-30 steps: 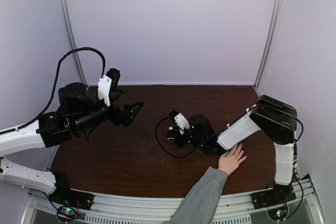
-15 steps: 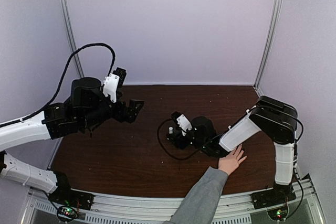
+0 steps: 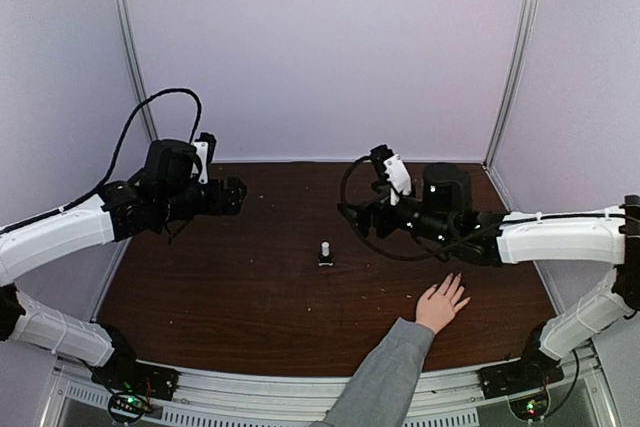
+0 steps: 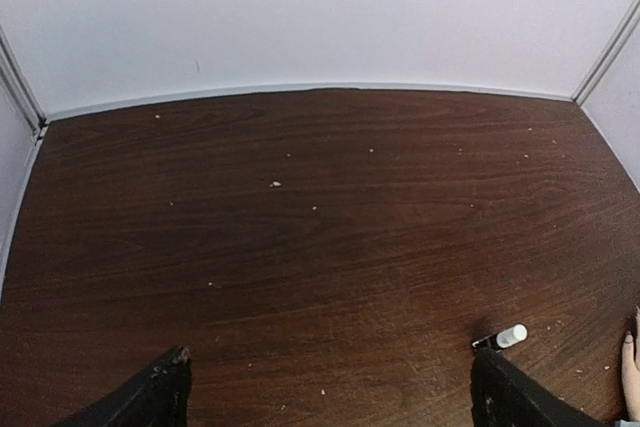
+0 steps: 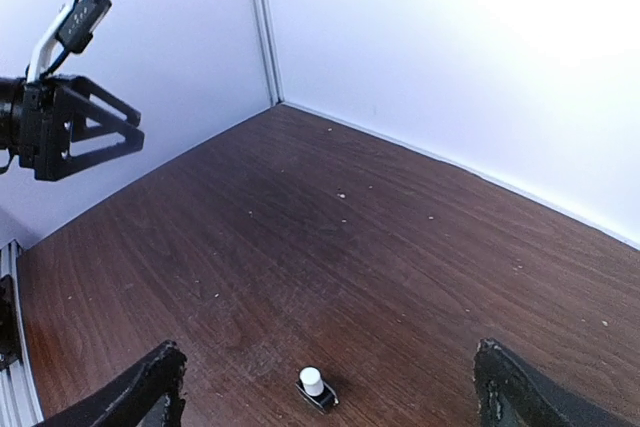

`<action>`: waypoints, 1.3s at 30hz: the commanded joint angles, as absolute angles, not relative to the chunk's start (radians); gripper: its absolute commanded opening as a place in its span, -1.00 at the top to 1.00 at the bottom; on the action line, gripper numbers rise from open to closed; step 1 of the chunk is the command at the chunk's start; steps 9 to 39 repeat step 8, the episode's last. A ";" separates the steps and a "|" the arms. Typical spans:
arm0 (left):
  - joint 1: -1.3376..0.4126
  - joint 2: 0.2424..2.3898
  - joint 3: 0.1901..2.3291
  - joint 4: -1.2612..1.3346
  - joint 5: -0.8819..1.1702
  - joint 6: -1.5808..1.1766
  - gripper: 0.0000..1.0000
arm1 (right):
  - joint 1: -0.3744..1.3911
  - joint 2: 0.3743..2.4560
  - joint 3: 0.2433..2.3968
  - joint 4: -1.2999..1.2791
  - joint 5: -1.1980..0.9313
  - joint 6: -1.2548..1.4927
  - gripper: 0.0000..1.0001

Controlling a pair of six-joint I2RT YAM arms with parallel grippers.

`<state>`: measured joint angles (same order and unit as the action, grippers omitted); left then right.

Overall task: Paint the nails
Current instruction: Reset both arms

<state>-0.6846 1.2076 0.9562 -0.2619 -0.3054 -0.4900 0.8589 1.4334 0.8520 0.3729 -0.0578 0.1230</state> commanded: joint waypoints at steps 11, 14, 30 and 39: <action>-0.577 1.265 0.896 -0.269 -0.267 -0.569 -0.95 | 0.740 1.175 0.752 0.082 -0.020 0.184 -1.00; -0.577 1.265 0.896 -0.269 -0.267 -0.569 -0.95 | 0.740 1.175 0.752 0.082 -0.020 0.184 -1.00; -0.577 1.265 0.896 -0.269 -0.267 -0.569 -0.95 | 0.740 1.175 0.752 0.082 -0.020 0.184 -1.00; -0.577 1.265 0.896 -0.269 -0.267 -0.569 -0.95 | 0.740 1.175 0.752 0.082 -0.020 0.184 -1.00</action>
